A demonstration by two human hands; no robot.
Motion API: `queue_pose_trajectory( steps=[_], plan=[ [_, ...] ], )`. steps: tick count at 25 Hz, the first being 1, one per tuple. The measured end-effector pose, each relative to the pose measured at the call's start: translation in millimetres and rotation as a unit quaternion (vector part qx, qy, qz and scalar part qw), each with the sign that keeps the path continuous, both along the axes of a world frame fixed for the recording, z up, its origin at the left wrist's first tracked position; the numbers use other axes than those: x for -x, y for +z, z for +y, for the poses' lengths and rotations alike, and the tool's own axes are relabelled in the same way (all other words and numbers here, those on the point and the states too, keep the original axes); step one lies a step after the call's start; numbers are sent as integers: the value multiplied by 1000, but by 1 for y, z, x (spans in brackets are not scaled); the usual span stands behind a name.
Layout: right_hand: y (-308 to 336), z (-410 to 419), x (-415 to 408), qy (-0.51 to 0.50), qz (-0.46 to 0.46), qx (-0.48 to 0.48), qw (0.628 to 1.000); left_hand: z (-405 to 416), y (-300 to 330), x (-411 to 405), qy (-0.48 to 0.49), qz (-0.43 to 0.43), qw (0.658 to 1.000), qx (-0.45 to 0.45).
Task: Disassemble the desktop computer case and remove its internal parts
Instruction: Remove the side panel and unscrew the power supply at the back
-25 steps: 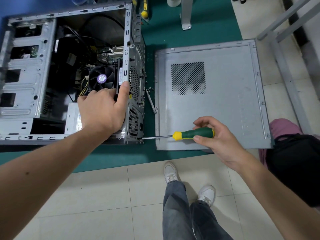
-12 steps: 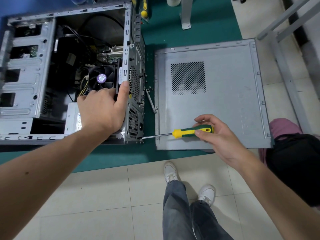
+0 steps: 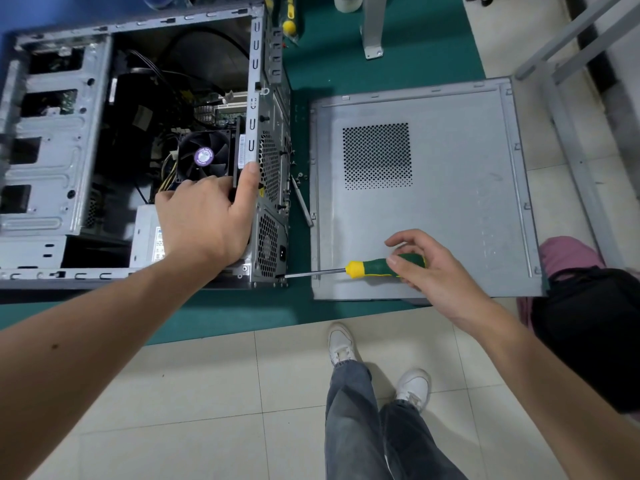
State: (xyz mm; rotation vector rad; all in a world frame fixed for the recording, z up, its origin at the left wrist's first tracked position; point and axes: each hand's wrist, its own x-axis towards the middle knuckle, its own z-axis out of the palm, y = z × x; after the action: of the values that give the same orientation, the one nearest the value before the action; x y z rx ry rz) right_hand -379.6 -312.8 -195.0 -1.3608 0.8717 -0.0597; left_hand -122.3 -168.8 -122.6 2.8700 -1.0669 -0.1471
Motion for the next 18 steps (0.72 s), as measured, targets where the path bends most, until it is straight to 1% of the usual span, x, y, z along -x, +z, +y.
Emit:
queue_pose_trajectory(
  steps=[2,4,7,9,10,14,17,18],
  plan=[
    [2,-1,3,-32,-30,-64,997,0,0,0,0,0,1000,0],
    [1,0,5,-46,-38,-116,991,0,0,0,-1,2,1000,3],
    [-1,3,1,-46,-7,-113,992,0,1,1,-3,1,1000,8],
    [1,5,-2,-5,49,-65,997,-1,1,1,-3,1,1000,10],
    [1,5,-2,11,63,-43,997,-1,1,0,-2,1,1000,10],
    [3,0,3,-3,14,-51,999,-2,1,0,-5,2,1000,12],
    [1,1,5,-33,-25,-98,994,-1,1,0,-4,2,1000,10],
    [1,1,5,-41,-26,-104,993,-1,1,1,-4,1,1000,10]
  ],
)
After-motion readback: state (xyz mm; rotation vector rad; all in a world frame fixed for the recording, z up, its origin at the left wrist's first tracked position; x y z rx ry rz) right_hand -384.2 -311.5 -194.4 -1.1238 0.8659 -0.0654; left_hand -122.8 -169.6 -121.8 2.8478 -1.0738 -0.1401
